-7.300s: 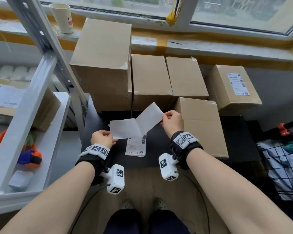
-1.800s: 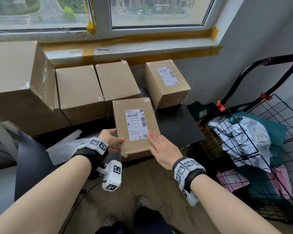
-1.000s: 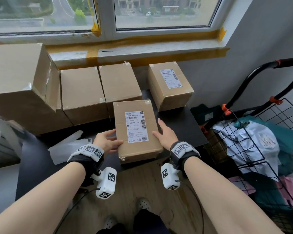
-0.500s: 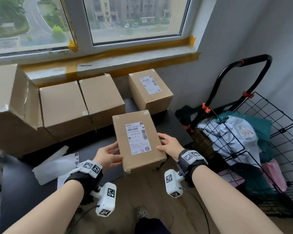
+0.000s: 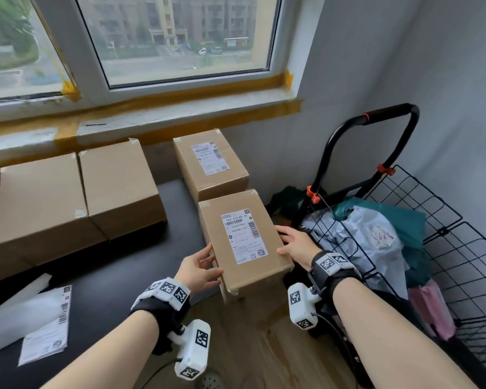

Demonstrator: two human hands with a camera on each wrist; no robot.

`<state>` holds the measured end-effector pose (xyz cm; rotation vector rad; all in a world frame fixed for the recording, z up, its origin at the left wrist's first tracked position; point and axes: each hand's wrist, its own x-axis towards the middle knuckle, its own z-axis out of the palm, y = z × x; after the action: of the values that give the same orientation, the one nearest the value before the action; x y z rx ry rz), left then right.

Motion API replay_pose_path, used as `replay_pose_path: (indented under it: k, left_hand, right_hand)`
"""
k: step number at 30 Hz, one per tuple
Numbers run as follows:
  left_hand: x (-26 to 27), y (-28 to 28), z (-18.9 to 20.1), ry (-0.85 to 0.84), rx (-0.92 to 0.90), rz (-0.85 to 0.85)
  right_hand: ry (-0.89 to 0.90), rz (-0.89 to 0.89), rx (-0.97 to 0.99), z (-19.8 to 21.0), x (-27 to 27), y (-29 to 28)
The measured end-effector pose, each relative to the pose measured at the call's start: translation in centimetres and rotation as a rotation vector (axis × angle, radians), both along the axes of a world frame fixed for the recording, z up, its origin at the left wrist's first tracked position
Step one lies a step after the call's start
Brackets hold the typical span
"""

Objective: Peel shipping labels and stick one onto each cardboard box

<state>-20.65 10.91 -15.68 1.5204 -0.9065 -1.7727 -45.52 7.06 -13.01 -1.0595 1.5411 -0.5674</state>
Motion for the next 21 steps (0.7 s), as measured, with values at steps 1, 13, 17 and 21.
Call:
replay_pose_path:
  k: [1, 13, 17, 21]
  left_hand:
    - [-0.5, -0.4, -0.1, -0.010, -0.005, 0.004]
    - [-3.1, -2.3, -0.4, -0.167, -0.118, 0.079]
    - [-2.6, -2.6, 0.1, -0.604, -0.225, -0.032]
    - [-0.6, -3.2, 2.4, -0.959, -0.277, -0.164]
  right_hand:
    - [0.002, 0.005, -0.003, -0.2, -0.5, -0.5]
    - [0.141, 0.081, -0.098, -1.1, -1.3, -4.2]
    - [0.349, 0.162, -0.121, -0.5, -0.5, -4.4]
    - [0.618, 0.304, -0.175, 1.4, 1.2, -4.4]
